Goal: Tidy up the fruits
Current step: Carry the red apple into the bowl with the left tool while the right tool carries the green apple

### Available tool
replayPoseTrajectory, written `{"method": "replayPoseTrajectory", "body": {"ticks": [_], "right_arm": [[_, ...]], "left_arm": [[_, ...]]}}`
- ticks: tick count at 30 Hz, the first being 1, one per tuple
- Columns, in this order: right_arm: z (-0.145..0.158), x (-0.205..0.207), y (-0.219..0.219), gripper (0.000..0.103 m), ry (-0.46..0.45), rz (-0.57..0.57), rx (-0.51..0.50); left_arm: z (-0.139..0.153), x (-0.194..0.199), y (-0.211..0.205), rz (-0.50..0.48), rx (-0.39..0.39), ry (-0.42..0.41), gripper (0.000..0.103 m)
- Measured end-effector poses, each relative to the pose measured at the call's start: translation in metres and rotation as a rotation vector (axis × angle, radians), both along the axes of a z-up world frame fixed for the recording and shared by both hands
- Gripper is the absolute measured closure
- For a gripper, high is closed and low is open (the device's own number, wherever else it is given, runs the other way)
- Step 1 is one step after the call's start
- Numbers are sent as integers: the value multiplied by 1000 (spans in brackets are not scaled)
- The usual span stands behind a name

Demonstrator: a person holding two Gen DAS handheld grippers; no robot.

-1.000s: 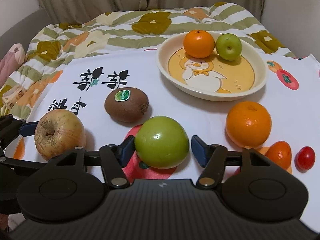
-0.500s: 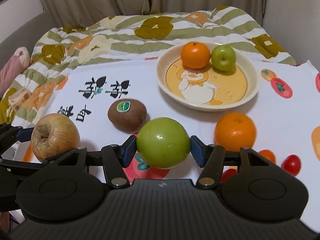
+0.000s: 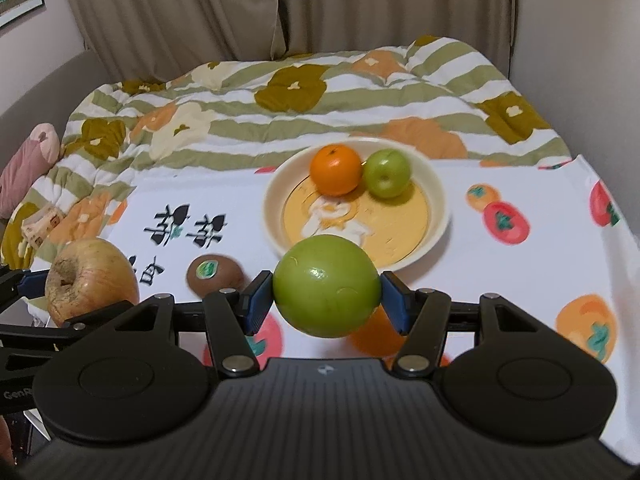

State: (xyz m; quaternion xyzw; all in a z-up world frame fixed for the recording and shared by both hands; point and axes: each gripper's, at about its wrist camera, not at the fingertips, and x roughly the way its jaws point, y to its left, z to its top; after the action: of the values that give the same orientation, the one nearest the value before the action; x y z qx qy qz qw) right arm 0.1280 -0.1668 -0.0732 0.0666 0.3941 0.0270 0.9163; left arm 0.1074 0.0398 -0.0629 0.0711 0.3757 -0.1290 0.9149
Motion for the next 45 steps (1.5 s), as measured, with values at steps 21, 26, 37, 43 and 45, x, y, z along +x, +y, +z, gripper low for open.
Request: {"method": "replayPoseTrajectory", "body": {"ticks": [21, 26, 37, 43, 45], "right_arm": [[1, 83, -107, 30, -30, 126, -59], [-15, 106, -112, 30, -7, 175, -61], [-39, 132, -120, 30, 27, 220, -39], [-42, 135, -122, 30, 29, 225, -29], [-42, 134, -122, 30, 29, 220, -23]], "left_arm": [[-9, 64, -116, 57, -20, 15, 26], [-27, 85, -136, 59, -4, 44, 26], [-63, 111, -166, 20, 28, 124, 26], [-67, 112, -170, 1, 58, 139, 25], [-60, 106, -172, -16, 79, 95, 19]]}}
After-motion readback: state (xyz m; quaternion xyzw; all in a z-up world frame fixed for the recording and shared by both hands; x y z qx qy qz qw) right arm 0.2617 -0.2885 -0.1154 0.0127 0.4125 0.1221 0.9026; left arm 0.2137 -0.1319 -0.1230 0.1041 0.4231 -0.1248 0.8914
